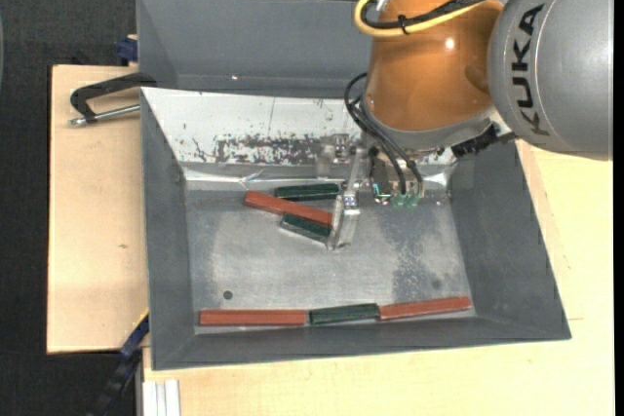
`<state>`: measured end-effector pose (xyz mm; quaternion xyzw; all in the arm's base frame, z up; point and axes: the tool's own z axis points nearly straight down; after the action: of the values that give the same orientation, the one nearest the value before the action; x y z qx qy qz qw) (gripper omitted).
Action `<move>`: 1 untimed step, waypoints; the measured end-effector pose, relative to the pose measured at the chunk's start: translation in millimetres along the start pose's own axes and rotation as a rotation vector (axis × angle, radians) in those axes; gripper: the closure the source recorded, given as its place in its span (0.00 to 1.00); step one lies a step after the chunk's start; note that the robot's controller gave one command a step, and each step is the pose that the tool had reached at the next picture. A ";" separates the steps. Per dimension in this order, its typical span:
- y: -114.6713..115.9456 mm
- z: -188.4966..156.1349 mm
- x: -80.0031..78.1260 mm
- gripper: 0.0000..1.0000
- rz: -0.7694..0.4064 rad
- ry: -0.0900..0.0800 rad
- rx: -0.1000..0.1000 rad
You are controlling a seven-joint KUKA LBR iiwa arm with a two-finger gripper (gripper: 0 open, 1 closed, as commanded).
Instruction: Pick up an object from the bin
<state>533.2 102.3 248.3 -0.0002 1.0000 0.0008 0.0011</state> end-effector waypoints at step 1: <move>16.6 42.0 0.2 0.00 -0.051 -0.006 0.000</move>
Offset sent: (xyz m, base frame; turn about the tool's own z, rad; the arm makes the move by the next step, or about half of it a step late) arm 0.0126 0.0471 -0.0732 0.0845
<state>533.1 119.0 206.3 -0.0259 0.9997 0.0009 0.0043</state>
